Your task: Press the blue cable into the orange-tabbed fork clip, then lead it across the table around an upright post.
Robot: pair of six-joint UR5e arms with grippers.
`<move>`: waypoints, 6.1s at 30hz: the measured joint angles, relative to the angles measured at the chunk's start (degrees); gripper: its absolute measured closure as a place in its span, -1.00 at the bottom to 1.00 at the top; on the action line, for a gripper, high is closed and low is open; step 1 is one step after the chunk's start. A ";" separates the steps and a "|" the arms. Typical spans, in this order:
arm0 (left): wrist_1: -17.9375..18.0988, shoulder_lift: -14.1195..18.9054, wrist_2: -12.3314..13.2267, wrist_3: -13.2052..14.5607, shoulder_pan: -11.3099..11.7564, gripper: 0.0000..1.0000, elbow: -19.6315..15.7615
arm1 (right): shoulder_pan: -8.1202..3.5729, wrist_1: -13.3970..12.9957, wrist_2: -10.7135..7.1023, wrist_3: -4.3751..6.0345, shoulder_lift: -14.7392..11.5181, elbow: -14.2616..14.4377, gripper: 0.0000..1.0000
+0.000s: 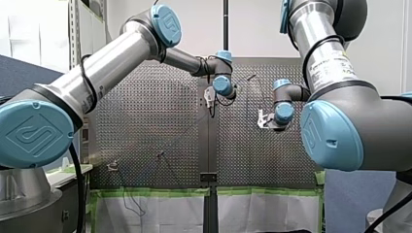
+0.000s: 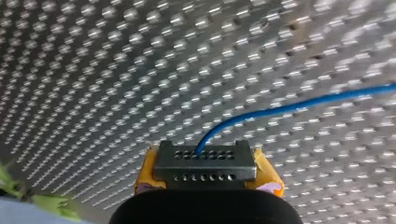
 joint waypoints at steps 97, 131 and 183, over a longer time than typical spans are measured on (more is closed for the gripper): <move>-8.28 11.83 -5.56 -1.16 4.51 -1.00 -7.89 | -3.27 -6.71 0.16 -0.44 12.47 1.24 1.00; -20.51 30.17 0.06 -8.14 -6.63 -1.00 -26.24 | -3.94 -6.72 0.07 -0.08 12.40 1.16 1.00; -19.98 33.16 3.61 -12.40 -8.17 -1.00 -31.64 | -5.19 -6.72 0.15 1.96 13.24 1.24 1.00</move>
